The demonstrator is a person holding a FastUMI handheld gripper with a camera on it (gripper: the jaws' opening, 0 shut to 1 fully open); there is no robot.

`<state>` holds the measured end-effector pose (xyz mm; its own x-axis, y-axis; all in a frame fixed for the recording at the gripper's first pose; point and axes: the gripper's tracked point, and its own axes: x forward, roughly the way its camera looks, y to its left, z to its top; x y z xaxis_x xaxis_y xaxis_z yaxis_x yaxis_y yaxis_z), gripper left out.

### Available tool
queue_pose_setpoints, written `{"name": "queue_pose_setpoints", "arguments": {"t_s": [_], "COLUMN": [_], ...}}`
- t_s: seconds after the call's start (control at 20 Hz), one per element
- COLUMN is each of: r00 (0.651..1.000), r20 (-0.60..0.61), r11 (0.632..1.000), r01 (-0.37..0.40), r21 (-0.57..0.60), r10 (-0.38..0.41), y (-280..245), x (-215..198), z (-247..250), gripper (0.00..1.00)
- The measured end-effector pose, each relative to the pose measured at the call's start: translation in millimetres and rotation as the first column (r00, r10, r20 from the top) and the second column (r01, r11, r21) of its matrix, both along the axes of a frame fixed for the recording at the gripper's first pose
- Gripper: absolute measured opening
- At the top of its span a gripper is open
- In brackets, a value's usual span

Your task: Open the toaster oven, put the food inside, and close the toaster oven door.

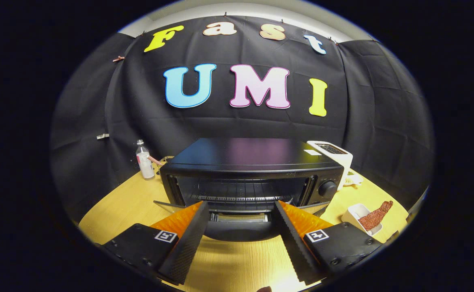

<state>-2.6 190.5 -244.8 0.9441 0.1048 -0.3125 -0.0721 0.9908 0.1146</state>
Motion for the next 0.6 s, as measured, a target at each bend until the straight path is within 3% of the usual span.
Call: {"name": "queue_pose_setpoints", "arguments": {"t_s": [0.6], "r00": [1.000], "r20": [-0.008], "r11": [1.000], "r01": [-0.009], "r21": [-0.015], "r10": [0.009], "y": [0.4], "x": [-23.2], "z": [-12.3], "gripper": [0.98]}}
